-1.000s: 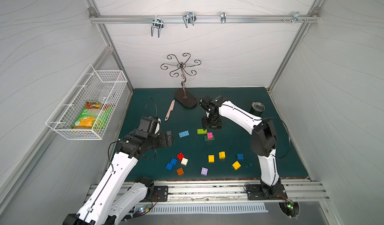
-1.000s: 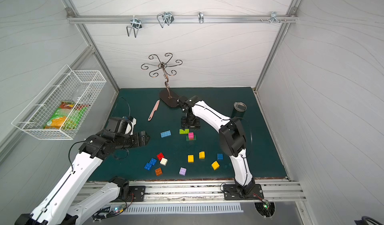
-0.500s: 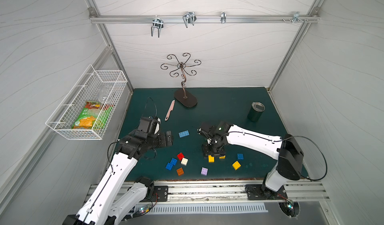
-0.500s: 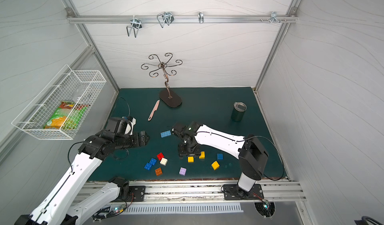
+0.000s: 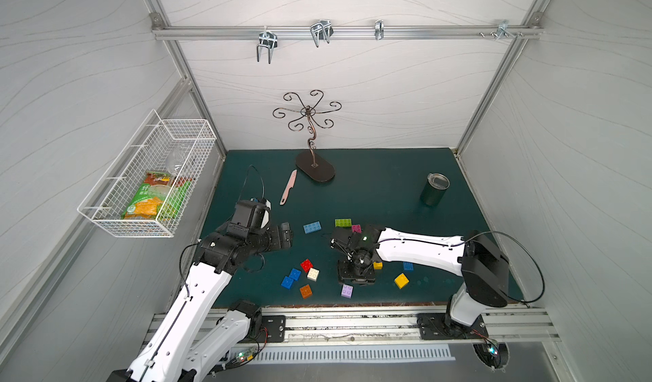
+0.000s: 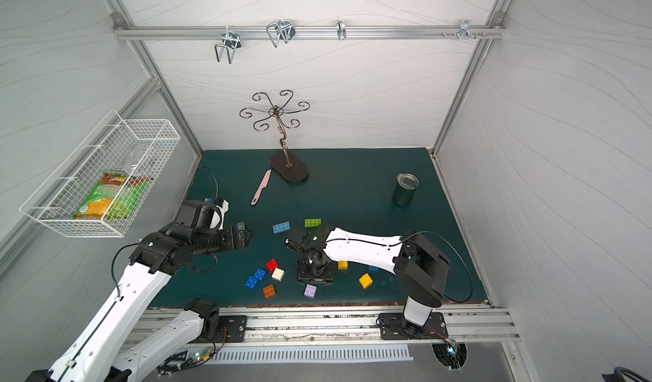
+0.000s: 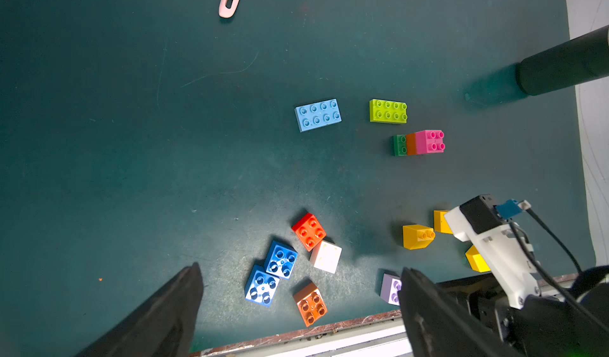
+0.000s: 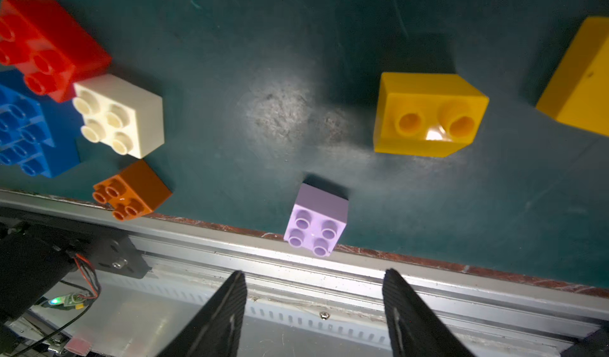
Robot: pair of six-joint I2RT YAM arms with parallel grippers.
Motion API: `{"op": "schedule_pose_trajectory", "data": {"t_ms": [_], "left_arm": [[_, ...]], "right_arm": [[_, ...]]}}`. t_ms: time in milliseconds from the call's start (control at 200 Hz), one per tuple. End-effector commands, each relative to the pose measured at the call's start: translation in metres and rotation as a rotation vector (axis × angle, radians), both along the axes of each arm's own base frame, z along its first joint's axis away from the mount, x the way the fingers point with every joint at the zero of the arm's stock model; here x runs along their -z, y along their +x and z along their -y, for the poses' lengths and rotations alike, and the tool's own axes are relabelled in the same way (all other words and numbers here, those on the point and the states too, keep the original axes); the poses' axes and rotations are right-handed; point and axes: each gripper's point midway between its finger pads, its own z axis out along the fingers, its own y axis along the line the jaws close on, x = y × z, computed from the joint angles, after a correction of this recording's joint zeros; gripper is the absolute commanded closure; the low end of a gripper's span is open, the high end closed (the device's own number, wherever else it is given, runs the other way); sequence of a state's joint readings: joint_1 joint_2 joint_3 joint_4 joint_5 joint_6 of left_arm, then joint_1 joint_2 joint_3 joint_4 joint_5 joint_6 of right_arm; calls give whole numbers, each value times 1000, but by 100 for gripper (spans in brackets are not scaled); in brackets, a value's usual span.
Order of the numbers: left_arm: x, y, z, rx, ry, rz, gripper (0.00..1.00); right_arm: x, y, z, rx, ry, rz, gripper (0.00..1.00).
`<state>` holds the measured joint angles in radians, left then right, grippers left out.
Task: Assemble the number 1 with lego
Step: Move the lego brick at the center of the board.
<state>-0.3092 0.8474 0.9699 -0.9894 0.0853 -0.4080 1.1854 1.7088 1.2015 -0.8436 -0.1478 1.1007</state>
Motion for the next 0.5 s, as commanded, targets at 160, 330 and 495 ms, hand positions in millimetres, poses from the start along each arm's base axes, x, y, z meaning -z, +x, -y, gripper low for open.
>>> {"op": "schedule_pose_trajectory", "data": {"t_ms": [160, 330, 495], "left_arm": [[-8, 4, 0, -5, -7, 48, 2], [-9, 4, 0, -4, -8, 49, 2], [-9, 4, 1, -4, -10, 53, 2]], "right_arm": [[24, -11, -13, 21, -27, -76, 35], [35, -16, -13, 14, -69, -126, 40], [41, -16, -12, 16, -85, -145, 45]]}}
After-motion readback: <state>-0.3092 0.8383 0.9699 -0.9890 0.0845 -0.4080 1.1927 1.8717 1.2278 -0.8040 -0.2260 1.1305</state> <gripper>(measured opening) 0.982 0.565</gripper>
